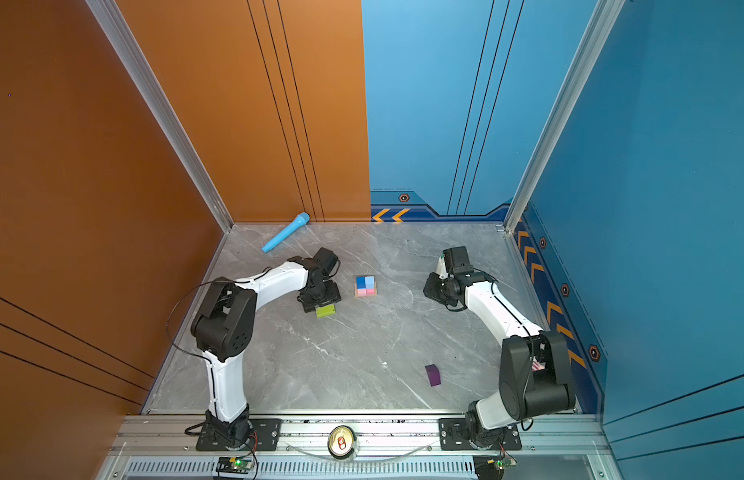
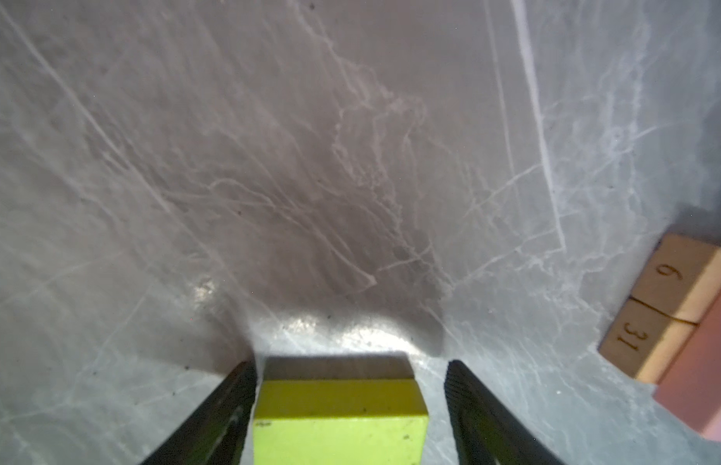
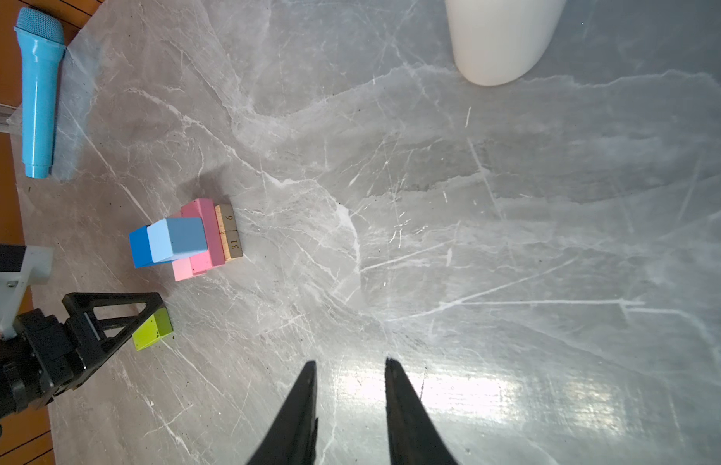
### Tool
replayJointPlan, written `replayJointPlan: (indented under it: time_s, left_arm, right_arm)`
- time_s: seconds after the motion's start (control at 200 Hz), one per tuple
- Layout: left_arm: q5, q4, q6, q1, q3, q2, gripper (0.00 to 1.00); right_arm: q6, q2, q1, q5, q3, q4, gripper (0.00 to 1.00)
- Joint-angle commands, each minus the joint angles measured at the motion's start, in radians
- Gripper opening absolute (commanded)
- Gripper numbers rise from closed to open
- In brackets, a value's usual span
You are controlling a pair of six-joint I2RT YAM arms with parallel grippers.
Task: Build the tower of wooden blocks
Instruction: 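Close the left gripper on the lime green block and lift it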
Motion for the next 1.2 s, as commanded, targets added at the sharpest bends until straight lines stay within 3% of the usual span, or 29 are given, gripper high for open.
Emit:
replayJointPlan:
  time_s: [0.0, 0.29, 1.196]
  left_arm:
    - [-0.044, -0.052, 0.008, -0.006, -0.001, -0.075, 0.77]
    - [-0.052, -0.052, -0.029, -0.029, -0.029, -0.129, 0.8]
    - [-0.111, -0.076, -0.087, -0.09, -0.045, -0.052, 0.82]
  right_arm:
    - [-0.002, -0.028, -0.005, 0.014, -0.005, -0.031, 0.31]
    - [-0.002, -0.023, -0.004, 0.013, -0.008, -0.028, 0.31]
    - [-0.009, -0.014, -0.003, 0.009, -0.008, -0.028, 0.4]
